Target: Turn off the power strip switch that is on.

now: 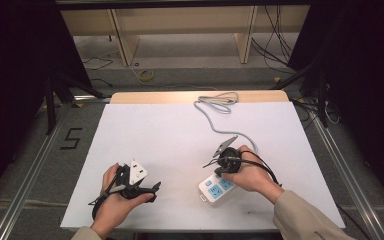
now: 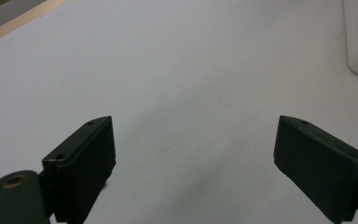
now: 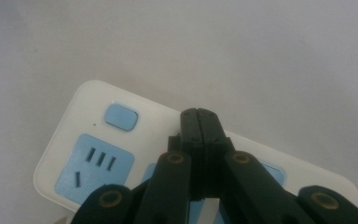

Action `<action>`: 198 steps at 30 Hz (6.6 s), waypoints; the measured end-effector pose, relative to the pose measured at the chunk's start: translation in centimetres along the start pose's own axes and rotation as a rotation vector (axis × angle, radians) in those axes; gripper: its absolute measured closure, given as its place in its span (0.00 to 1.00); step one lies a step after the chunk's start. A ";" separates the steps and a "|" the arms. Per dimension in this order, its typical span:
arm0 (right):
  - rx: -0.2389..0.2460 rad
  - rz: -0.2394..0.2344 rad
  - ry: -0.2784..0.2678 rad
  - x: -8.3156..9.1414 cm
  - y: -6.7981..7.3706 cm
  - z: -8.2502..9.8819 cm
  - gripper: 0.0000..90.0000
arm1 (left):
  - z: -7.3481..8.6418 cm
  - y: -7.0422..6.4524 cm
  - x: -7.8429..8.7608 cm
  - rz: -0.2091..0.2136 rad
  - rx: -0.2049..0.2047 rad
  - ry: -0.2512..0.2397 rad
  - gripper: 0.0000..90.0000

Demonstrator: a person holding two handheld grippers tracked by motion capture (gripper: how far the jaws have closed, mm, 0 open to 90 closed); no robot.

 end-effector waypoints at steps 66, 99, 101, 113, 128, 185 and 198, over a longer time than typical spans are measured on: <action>-0.047 -0.012 -0.118 2.1 -1.1 -0.5 1.00 | -0.1 -0.1 -0.1 0.003 -0.003 -0.002 0.14; -0.145 0.041 -0.300 4.6 -4.2 0.1 0.65 | 0.0 -0.1 -0.2 0.004 -0.007 0.010 0.14; -0.156 0.040 -0.313 4.9 -4.4 0.2 0.63 | 0.0 -0.1 -0.2 0.004 -0.007 0.008 0.14; -0.196 0.054 -0.355 5.6 -5.2 1.1 0.51 | 0.1 -0.1 -0.3 0.004 -0.001 0.014 0.14; -0.218 0.060 -0.398 6.5 -5.7 1.7 0.39 | 0.2 0.0 -0.2 0.004 0.001 0.014 0.14; -0.215 0.055 -0.501 9.2 -4.2 8.7 0.26 | 0.6 0.2 0.4 0.008 0.017 0.008 0.13; -0.224 0.076 -0.507 9.5 -4.2 10.4 0.26 | 0.6 0.2 0.3 0.008 0.017 0.009 0.13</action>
Point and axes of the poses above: each handheld gripper's, and its own axes: x roughly backward along the jaws, z roughly out of its underside, y roughly to its left, the point moved 10 cm from there along -x, roughly forward along the jaws, and after that the axes turned 10 degrees about z, right-handed, at the moved point
